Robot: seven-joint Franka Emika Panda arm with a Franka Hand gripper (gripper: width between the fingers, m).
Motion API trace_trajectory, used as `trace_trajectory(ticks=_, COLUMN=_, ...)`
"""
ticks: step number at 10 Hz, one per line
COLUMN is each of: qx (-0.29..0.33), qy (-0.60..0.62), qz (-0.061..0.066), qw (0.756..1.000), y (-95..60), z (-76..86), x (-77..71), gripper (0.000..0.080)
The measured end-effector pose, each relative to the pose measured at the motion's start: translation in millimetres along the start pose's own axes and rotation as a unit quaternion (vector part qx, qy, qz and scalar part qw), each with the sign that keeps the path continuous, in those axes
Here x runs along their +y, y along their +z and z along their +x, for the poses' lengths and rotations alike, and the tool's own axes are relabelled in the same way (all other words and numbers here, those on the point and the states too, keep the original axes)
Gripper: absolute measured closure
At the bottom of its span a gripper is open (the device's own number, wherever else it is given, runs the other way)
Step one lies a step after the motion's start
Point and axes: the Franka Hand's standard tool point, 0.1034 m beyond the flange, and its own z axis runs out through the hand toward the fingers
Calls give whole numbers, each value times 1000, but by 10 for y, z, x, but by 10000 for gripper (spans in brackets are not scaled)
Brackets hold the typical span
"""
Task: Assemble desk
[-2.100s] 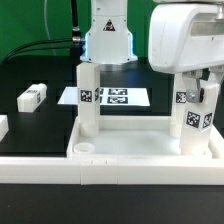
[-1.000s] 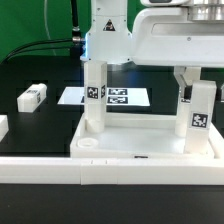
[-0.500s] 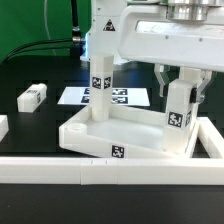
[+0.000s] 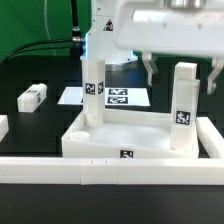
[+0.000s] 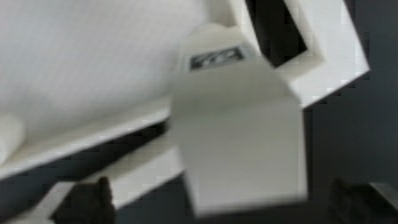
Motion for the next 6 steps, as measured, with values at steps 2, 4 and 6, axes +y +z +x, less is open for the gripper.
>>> trace_trajectory(ticks=2, qx=3, qy=-85, qz=5, qw=996, y=-240, z=176, x=284, gripper=153)
trace_trajectory(ticks=4, qx=9, qy=-124, qz=2, qw=992, y=-298, z=435, x=704, gripper=150)
trace_trajectory(ticks=6, qx=8, qy=-128, qz=3, qw=992, y=-292, z=409, x=663, gripper=150)
